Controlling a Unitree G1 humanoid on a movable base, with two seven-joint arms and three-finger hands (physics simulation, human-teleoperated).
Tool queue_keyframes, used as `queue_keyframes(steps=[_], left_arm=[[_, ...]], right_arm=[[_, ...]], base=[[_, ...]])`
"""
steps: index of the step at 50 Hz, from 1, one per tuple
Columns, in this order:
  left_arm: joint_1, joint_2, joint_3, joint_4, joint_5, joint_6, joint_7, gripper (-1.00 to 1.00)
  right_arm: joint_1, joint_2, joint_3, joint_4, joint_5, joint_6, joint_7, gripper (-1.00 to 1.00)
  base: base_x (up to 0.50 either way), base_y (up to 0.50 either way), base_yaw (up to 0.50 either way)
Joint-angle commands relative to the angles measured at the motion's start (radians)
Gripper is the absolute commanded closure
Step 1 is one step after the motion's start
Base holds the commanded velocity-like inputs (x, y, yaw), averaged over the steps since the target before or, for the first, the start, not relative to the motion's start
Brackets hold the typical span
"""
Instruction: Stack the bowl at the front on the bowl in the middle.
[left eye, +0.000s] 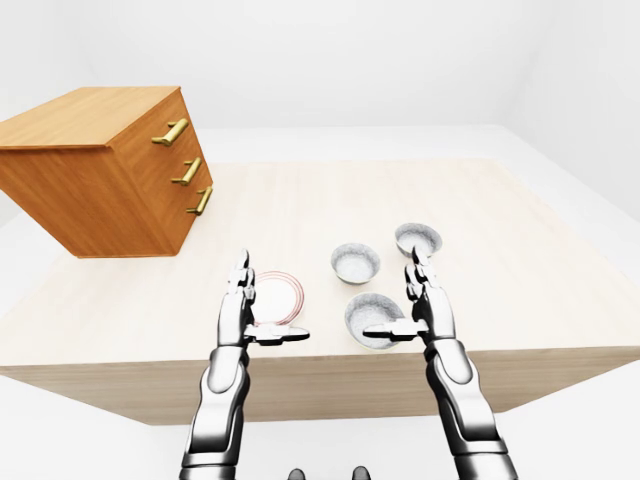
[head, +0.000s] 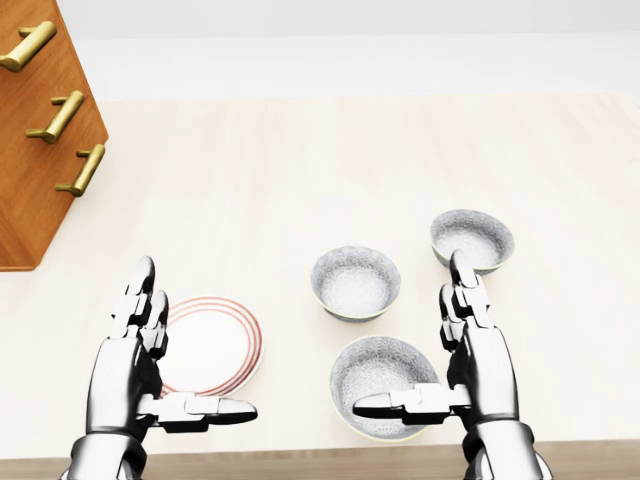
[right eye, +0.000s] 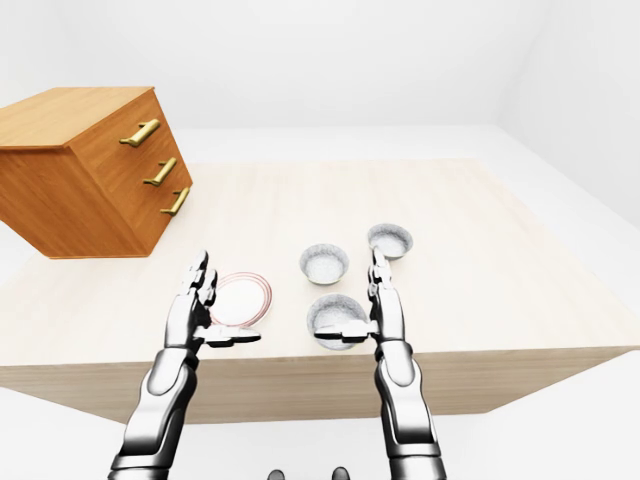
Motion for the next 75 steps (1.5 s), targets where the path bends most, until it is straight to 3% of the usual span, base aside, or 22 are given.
queue_keyframes(steps=[1, 10, 12, 15, 22, 25, 26, 34, 41, 43, 48, 53, 61, 63, 66, 72, 75], left_arm=[[-0.002, 0.012, 0.026, 0.008, -0.013, -0.007, -0.026, -1.0], [-0.002, 0.011, 0.028, 0.005, -0.015, -0.001, -0.027, -1.0], [-0.008, 0.013, 0.03, 0.025, -0.016, -0.013, -0.029, -1.0], [-0.004, 0.012, 0.029, 0.008, -0.016, 0.001, -0.028, -1.0], [-0.008, 0.013, 0.031, 0.023, -0.017, -0.008, -0.027, -1.0], [-0.005, 0.012, 0.029, 0.008, -0.017, 0.004, -0.027, -1.0], [-0.004, 0.012, 0.029, 0.006, -0.018, 0.006, -0.027, -1.0], [-0.001, 0.012, 0.029, 0.001, -0.017, 0.009, -0.028, -1.0], [-0.002, 0.011, 0.029, 0.005, -0.017, 0.006, -0.027, -1.0], [-0.003, 0.012, 0.03, 0.013, -0.018, -0.002, -0.028, -1.0], [-0.001, 0.012, 0.031, 0.007, -0.018, 0.003, -0.028, -1.0], [0.001, 0.012, 0.029, -0.007, -0.017, 0.014, -0.027, -1.0], [0.0, 0.012, 0.031, -0.004, -0.017, 0.012, -0.026, -1.0], [0.0, 0.012, 0.031, -0.005, -0.018, 0.013, -0.026, -1.0], [-0.003, 0.013, 0.032, 0.002, -0.018, 0.009, -0.025, -1.0], [-0.005, 0.013, 0.034, 0.01, -0.019, 0.004, -0.024, -1.0], [-0.003, 0.012, 0.032, 0.0, -0.018, 0.012, -0.022, -1.0]], right_arm=[[-0.002, -0.013, -0.033, -0.006, 0.046, 0.024, 0.029, -1.0], [0.009, -0.012, -0.014, -0.007, 0.017, 0.004, 0.054, -1.0], [0.01, -0.012, -0.014, -0.002, 0.014, -0.004, 0.057, -1.0], [0.01, -0.012, -0.013, -0.007, 0.01, -0.002, 0.059, -1.0], [0.014, -0.011, -0.013, -0.012, 0.01, -0.011, 0.069, -1.0], [0.017, -0.011, -0.011, -0.024, 0.009, -0.002, 0.07, -1.0], [0.016, -0.011, -0.012, -0.012, 0.01, -0.014, 0.072, -1.0], [0.023, -0.01, -0.01, -0.044, 0.008, 0.009, 0.074, -1.0], [0.019, -0.01, -0.013, -0.027, 0.009, -0.004, 0.075, -1.0], [0.021, -0.01, -0.011, -0.038, 0.008, 0.005, 0.074, -1.0], [0.02, -0.01, -0.012, -0.03, 0.009, -0.002, 0.074, -1.0], [0.023, -0.009, -0.009, -0.051, 0.007, 0.016, 0.071, -1.0], [0.018, -0.01, -0.011, -0.025, 0.005, -0.002, 0.073, -1.0], [0.018, -0.01, -0.011, -0.045, 0.005, 0.019, 0.07, -1.0], [0.018, -0.012, -0.016, -0.037, 0.005, 0.006, 0.069, -1.0], [0.022, -0.036, -0.027, -0.113, -0.065, 0.031, 0.061, -1.0], [0.026, -0.037, -0.031, -0.138, -0.102, 0.022, 0.06, -1.0]], base=[[0.0, 0.0, 0.0], [0.0, 0.0, 0.0], [0.0, 0.0, 0.0], [0.0, 0.0, 0.0], [0.1, 0.0, 0.0], [0.23, 0.0, 0.0], [0.24, 0.0, 0.0], [0.28, 0.0, 0.0], [0.32, 0.0, 0.0], [0.31, 0.0, 0.0], [0.31, 0.0, 0.0], [0.31, 0.0, 0.0], [0.31, 0.0, 0.0], [0.28, 0.0, 0.0], [0.0, 0.0, 0.0], [0.0, 0.0, 0.0], [0.0, 0.0, 0.0]])
